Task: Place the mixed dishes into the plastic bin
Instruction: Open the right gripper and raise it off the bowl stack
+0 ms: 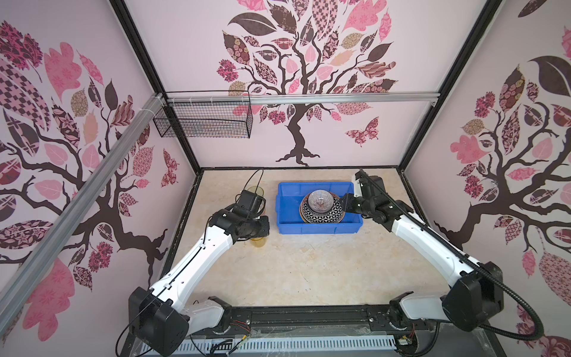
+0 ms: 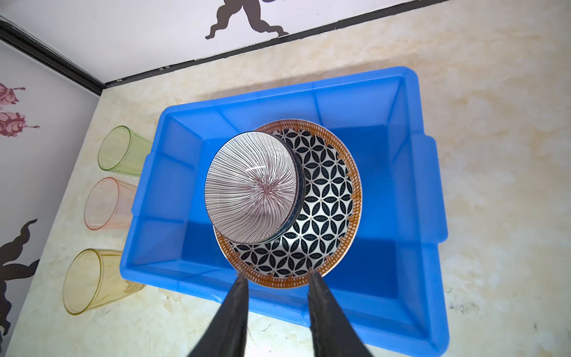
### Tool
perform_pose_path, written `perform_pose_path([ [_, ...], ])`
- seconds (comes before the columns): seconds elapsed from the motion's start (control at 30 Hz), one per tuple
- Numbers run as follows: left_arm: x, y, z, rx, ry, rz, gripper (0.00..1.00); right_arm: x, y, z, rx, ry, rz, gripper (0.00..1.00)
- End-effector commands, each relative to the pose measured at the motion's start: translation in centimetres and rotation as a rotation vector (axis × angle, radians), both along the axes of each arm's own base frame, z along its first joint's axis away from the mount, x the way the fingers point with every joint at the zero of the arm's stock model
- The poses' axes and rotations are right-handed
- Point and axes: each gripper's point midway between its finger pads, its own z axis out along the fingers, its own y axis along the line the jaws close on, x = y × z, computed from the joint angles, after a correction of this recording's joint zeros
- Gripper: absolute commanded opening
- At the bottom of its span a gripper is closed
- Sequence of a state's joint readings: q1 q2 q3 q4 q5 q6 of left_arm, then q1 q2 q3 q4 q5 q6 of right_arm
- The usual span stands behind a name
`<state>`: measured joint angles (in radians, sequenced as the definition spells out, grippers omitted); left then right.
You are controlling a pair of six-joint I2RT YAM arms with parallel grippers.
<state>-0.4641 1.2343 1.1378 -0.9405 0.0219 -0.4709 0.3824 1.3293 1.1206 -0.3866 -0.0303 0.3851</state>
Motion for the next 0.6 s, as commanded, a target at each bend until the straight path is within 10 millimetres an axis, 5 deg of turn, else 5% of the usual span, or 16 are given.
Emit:
perform_pose_path([
  [0.0,-0.5,0.8,0.0,0.021,0.002,0.018,0.29,-1.5,-0.8,0.6,-0.008,-0.002,0.002,0.40],
  [0.33,-0.6,1.3,0.4,0.037,-0.008,0.030,0.29,-3.6,-1.6,0.9,-0.015,-0.023,0.015,0.64],
  [0.57,-0.8,1.8,0.6,0.056,-0.012,0.040,0.29,-4.5,-2.0,1.9,-0.008,-0.061,0.018,0.71],
])
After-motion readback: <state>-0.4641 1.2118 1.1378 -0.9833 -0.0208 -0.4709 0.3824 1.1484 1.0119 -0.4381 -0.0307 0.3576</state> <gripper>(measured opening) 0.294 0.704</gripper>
